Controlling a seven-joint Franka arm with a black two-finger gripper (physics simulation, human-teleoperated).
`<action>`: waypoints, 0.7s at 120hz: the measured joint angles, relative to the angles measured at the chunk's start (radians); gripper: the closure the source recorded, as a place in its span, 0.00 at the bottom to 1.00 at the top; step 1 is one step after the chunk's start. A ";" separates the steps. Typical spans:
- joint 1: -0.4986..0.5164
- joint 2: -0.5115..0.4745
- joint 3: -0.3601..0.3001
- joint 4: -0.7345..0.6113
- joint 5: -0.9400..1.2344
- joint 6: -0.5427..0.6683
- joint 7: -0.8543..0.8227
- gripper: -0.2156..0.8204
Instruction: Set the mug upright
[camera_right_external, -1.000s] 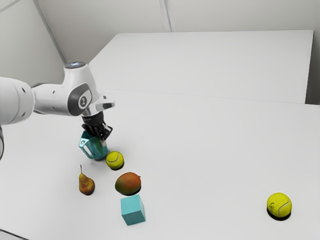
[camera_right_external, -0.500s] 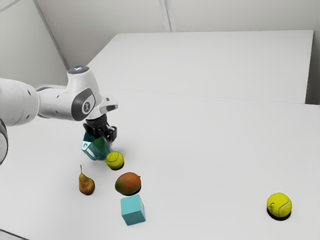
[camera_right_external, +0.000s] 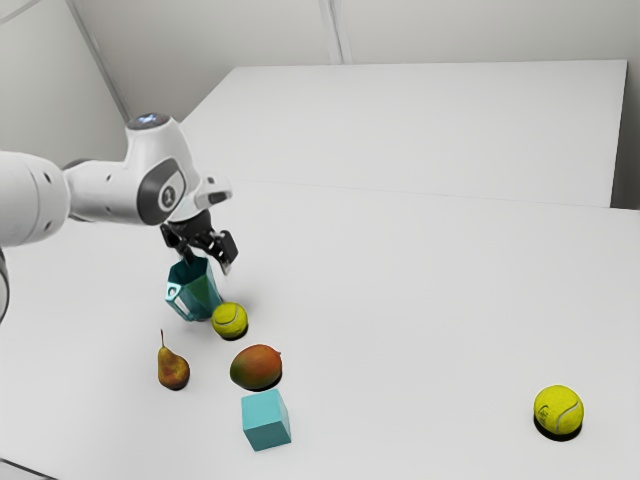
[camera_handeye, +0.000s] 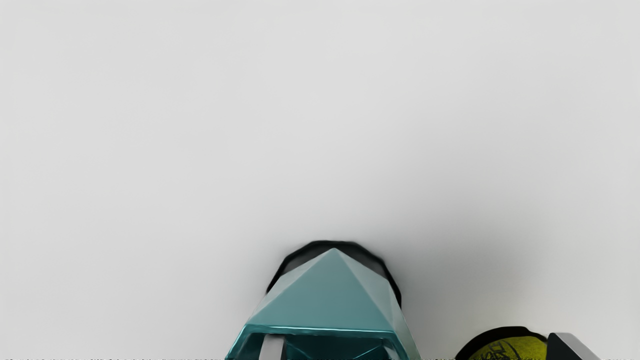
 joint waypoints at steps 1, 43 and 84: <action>0.000 -0.001 0.000 0.001 0.000 -0.002 0.000 0.24; 0.006 -0.058 0.000 0.095 -0.002 -0.126 0.013 0.22; 0.011 -0.097 0.000 0.346 0.041 -0.360 0.031 0.21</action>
